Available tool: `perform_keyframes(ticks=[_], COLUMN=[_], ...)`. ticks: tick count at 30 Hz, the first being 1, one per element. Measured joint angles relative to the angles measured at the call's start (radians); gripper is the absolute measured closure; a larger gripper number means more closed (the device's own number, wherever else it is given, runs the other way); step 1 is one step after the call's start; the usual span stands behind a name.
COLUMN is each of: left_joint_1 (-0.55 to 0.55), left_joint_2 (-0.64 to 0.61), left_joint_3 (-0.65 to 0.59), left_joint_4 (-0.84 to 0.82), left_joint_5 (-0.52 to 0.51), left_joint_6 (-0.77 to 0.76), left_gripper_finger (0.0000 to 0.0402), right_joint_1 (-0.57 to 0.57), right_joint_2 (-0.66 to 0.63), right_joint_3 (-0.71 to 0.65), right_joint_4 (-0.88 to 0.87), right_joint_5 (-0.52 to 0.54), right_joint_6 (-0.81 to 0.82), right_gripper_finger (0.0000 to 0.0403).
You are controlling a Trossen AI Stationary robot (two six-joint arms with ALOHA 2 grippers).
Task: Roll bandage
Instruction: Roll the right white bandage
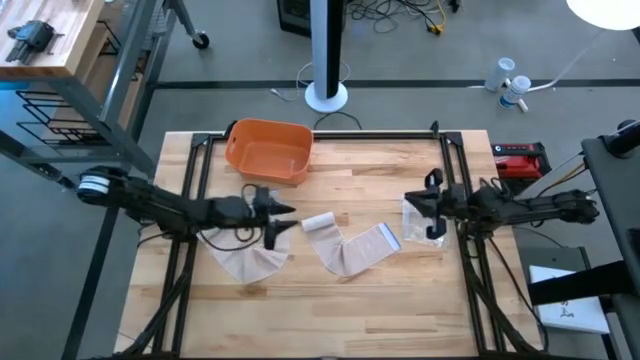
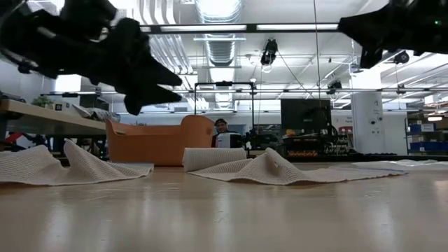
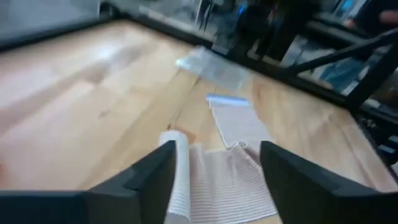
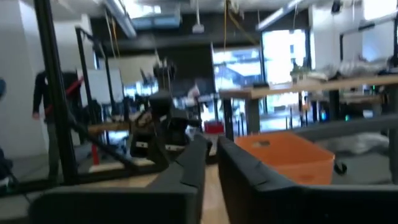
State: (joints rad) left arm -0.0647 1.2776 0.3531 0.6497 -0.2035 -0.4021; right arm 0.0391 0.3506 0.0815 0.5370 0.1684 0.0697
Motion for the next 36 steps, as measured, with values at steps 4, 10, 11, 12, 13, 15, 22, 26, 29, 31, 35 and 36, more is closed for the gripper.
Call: perform_keyframes(ticks=[4,10,11,12,13,15,22,26,29,31,35,36], left_joint_1=[-0.004,-0.019,-0.018,-0.016,-0.016,-0.016,-0.016,-0.017,-0.017,-0.017,-0.017,-0.017], left_joint_2=[0.103,0.235,0.25,0.262,0.272,0.288,0.395,0.474,0.514,0.528,0.534,0.534], left_joint_3=[0.11,0.206,0.209,0.209,0.209,0.201,0.185,0.183,0.183,0.184,0.188,0.188], left_joint_4=[-0.125,-0.192,-0.198,-0.202,-0.201,-0.196,-0.046,-0.002,0.007,0.022,0.032,0.031], left_joint_5=[0.0,-0.024,-0.044,-0.058,-0.072,-0.104,-0.18,-0.18,-0.18,-0.18,-0.18,-0.18], left_joint_6=[-0.04,-0.046,-0.049,-0.051,-0.052,-0.049,0.045,0.059,0.052,0.048,0.048,0.049], left_gripper_finger=[0.0124,0.01,0.01,0.01,0.01,0.01,0.01,0.01,0.01,0.0103,0.0121,0.0126], right_joint_1=[0.0,0.007,0.011,0.013,0.015,0.016,0.016,0.016,0.016,0.018,0.018,0.018], right_joint_2=[0.13,0.28,0.296,0.311,0.325,0.351,0.431,0.461,0.473,0.478,0.478,0.477], right_joint_3=[0.053,0.077,0.077,0.077,0.077,0.077,0.075,0.074,0.074,0.074,0.074,0.074], right_joint_4=[-0.001,0.001,0.002,0.003,0.002,0.0,-0.001,-0.001,0.0,-0.001,0.0,0.0], right_joint_5=[0.0,-0.019,-0.019,-0.019,-0.019,-0.019,-0.019,-0.022,-0.046,-0.048,-0.048,-0.048], right_joint_6=[0.067,0.114,0.113,0.11,0.109,0.107,0.098,0.098,0.102,0.103,0.103,0.103], right_gripper_finger=[0.0284,0.0197,0.0186,0.0177,0.0169,0.0156,0.0141,0.0149,0.0156,0.016,0.0166,0.0168])
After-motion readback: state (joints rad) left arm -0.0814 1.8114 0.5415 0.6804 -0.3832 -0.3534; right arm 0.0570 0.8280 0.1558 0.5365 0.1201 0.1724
